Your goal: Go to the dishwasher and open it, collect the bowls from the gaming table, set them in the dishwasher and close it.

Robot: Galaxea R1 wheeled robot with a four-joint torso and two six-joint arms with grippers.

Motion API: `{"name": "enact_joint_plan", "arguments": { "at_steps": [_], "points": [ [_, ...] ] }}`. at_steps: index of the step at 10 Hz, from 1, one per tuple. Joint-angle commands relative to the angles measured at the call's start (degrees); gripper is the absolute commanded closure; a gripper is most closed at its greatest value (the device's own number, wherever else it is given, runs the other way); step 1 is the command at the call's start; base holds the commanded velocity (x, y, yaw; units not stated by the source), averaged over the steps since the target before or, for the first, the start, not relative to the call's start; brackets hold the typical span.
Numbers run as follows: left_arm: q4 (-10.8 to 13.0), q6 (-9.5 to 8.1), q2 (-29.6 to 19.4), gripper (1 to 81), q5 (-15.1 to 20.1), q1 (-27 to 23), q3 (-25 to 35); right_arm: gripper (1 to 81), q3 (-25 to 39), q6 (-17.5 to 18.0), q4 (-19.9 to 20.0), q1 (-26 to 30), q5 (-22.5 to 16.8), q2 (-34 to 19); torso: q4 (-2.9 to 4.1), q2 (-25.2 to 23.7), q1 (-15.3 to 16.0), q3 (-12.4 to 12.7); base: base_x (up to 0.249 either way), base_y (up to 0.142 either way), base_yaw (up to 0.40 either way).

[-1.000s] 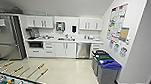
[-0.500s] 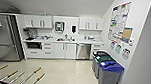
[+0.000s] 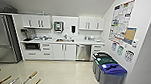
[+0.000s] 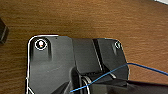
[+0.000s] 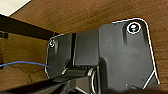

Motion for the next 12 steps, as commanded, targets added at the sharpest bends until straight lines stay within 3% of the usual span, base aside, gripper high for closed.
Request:
{"name": "enact_joint_plan", "arguments": {
  "at_steps": [1,12],
  "points": [
    [0.4,0.55,-1.1,1.0,2.6,-3.0,0.6,1.0,-0.6,-0.2,-0.8,3.4,-3.2,-0.5,0.0,0.0,0.0,0.0,0.207,0.0,0.0],
    [0.3,0.55,-1.3,1.0,2.6,-3.0,0.6,1.0,-1.2,-0.2,-0.9,3.5,-3.2,0.0,0.0,0.0,0.0,0.0,0.207,0.0,0.0]
  ]
}}
